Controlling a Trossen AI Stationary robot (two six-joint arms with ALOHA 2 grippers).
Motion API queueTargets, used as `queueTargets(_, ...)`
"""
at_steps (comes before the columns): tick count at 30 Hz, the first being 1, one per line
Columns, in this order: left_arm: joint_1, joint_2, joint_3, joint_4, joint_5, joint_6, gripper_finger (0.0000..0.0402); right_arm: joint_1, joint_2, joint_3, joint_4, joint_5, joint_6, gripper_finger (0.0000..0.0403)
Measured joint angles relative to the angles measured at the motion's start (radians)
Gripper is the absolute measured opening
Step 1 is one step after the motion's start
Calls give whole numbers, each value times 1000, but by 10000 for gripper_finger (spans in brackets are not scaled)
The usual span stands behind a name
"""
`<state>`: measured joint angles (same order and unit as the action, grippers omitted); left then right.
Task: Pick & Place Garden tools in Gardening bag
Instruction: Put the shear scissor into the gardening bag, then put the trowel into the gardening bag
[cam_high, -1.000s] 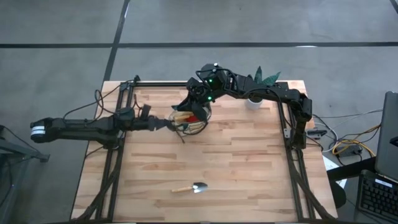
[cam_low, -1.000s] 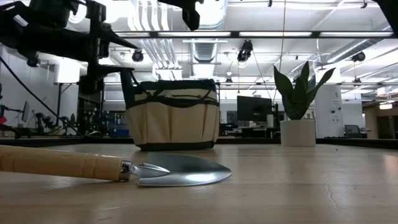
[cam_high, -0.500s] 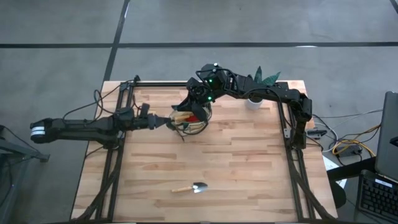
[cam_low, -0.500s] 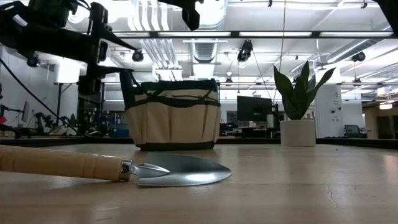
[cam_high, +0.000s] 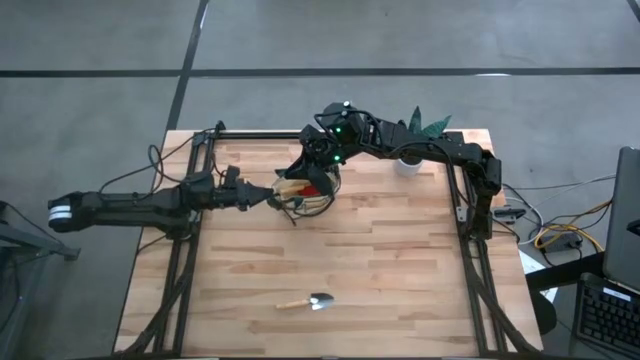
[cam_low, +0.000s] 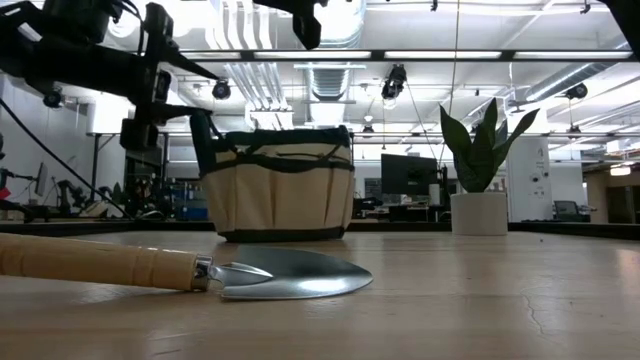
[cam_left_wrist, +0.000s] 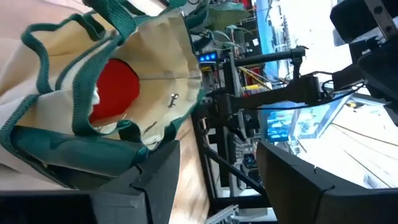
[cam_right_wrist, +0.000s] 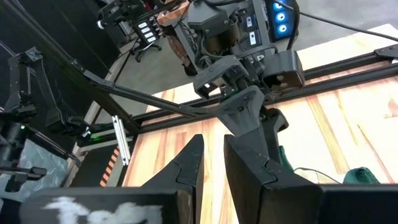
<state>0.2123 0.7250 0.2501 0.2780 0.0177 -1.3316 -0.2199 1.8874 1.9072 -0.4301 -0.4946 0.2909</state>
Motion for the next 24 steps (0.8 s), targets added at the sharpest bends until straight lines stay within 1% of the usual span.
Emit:
queueTargets(3,0,-22,0,29,-4,11,218,0,0,0,0,0,-2,57)
queueTargets(9,22,-49,-1,63,-47,32,218,0,1,-1,0,19,-3,57)
queueTargets(13,23,-62,-2,65,-62,92,218,0,1,-1,0,23,-3,57)
queueTargets(16,23,-67,-2,96,-63,173,218,0,1,-2,0,23,-3,57)
queueTargets(18,23,-69,-2,110,-63,198,218,0,1,-2,0,23,-3,57)
queueTargets(20,23,-70,-2,149,-63,230,218,0,2,-2,0,23,-3,57)
queueTargets(24,22,-78,-2,296,-39,326,218,0,2,-2,-2,23,15,57)
